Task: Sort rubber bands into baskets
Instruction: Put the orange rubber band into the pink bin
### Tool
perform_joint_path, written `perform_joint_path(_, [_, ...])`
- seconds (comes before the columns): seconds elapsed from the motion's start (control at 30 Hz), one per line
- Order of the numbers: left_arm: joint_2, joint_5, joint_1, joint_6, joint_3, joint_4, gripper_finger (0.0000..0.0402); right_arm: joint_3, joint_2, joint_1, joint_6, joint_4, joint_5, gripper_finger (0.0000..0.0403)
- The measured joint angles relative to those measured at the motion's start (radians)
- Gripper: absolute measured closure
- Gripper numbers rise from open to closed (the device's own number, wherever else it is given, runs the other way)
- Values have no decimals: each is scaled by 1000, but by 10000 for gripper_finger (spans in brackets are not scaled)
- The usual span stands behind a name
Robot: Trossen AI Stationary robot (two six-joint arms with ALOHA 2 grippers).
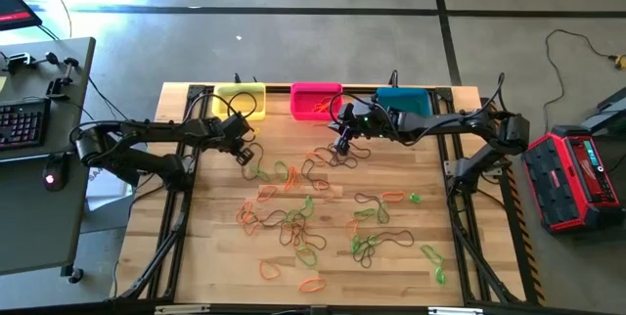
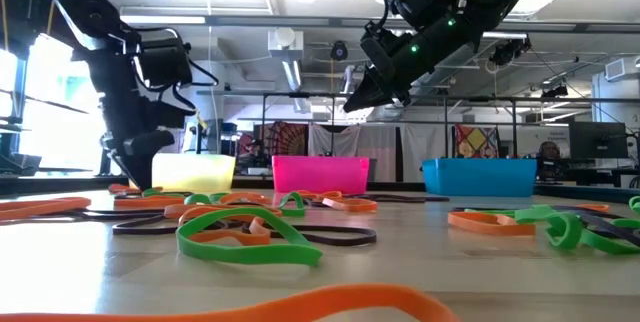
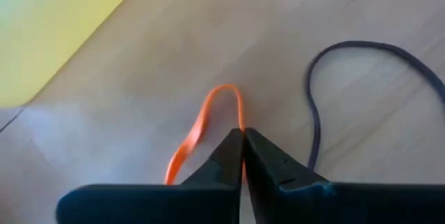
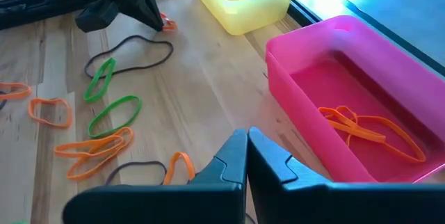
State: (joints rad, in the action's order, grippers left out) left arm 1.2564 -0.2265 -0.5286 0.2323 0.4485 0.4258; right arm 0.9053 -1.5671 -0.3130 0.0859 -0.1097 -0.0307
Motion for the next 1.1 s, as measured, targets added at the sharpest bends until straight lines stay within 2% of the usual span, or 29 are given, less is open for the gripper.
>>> perform_joint_path(0.17, [1, 8, 25, -43, 51, 4, 400, 0, 0, 5, 0, 10, 0, 403])
perform_joint_path(0.53, [0, 102, 74, -91, 226, -11, 401, -4, 0, 5, -67, 18, -40, 403])
perform_joint_path(0.83, [22, 151, 70, -155, 388, -42, 401, -177, 0, 3, -29, -252, -39, 403])
perform_joint_path(0.97, [90, 197, 54, -199, 469, -40, 401, -247, 0, 3, 14, -360, -39, 403])
perform_joint_path(1.1, [203, 214, 35, -254, 563, -39, 401, -269, 0, 3, 29, -380, -39, 403])
